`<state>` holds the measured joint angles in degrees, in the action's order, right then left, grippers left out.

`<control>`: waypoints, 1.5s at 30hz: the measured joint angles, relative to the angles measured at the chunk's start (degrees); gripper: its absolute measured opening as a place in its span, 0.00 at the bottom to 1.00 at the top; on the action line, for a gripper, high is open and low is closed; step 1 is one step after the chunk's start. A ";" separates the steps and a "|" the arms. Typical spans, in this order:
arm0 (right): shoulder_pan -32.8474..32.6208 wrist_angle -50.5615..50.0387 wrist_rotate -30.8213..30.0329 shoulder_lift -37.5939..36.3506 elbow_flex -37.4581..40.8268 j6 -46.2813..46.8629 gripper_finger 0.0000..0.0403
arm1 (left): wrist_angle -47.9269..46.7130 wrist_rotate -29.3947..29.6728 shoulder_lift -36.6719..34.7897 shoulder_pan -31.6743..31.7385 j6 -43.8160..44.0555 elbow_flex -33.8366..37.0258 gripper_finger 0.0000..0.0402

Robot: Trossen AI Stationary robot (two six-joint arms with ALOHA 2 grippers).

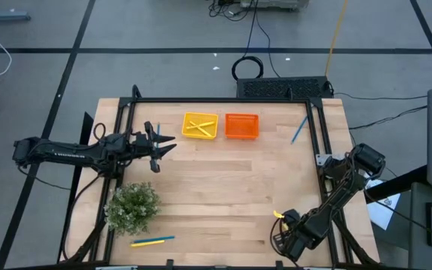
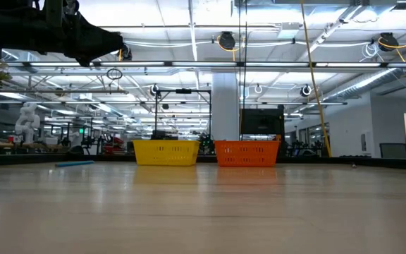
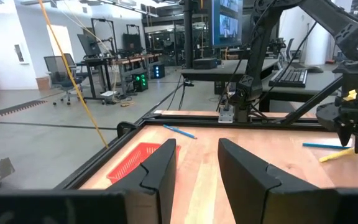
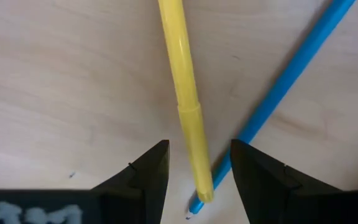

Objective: Sort pens & pencils
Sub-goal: Put the right yellow pen into the yellow bin

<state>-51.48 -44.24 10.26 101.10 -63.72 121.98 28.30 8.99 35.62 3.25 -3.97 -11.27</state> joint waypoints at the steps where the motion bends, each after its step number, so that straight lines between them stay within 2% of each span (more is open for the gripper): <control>1: 0.10 -0.09 0.00 0.06 0.00 -0.25 0.40 | -0.01 0.01 0.00 0.00 0.00 0.00 0.30; 9: 0.45 2.68 -0.06 0.02 1.76 -1.21 0.36 | -0.04 0.01 0.00 0.00 0.00 0.00 0.30; 14: 0.48 9.19 0.37 -0.39 5.54 -1.21 0.27 | -0.12 0.02 0.00 0.00 0.00 0.00 0.30; 22: 0.48 8.89 0.33 -0.94 5.73 -2.11 0.07 | -0.19 0.02 0.00 0.00 0.07 0.00 0.30; 24: 0.49 8.92 0.17 -1.44 5.83 -2.95 0.06 | -0.19 0.02 -0.02 0.00 0.07 0.00 0.30; 27: 0.84 8.08 -2.07 -3.01 6.05 -3.52 0.06 | -0.01 0.00 0.00 0.00 -0.10 0.00 0.30; 30: 2.29 7.72 -7.62 -5.86 6.01 -6.74 0.06 | 0.38 0.02 0.00 0.00 -0.39 0.00 0.30; 34: 6.35 7.20 -17.78 -8.20 5.99 -17.81 0.06 | 0.97 0.01 0.00 0.00 -0.38 0.02 0.30; 39: 16.38 9.06 -26.96 -8.70 5.94 -40.52 0.06 | 1.85 -2.34 0.00 0.00 0.25 0.02 0.30; 42: 24.13 17.50 -31.41 -8.76 5.98 -59.49 0.06 | 1.68 -3.45 0.00 0.00 0.59 0.02 0.30; 45: 31.62 30.82 -32.12 -8.76 5.97 -79.66 0.06 | 1.23 -3.48 0.00 0.00 1.49 0.02 0.30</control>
<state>-19.85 -13.41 -21.86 92.33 -57.75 42.32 29.53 5.52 35.62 3.25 -2.47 -11.25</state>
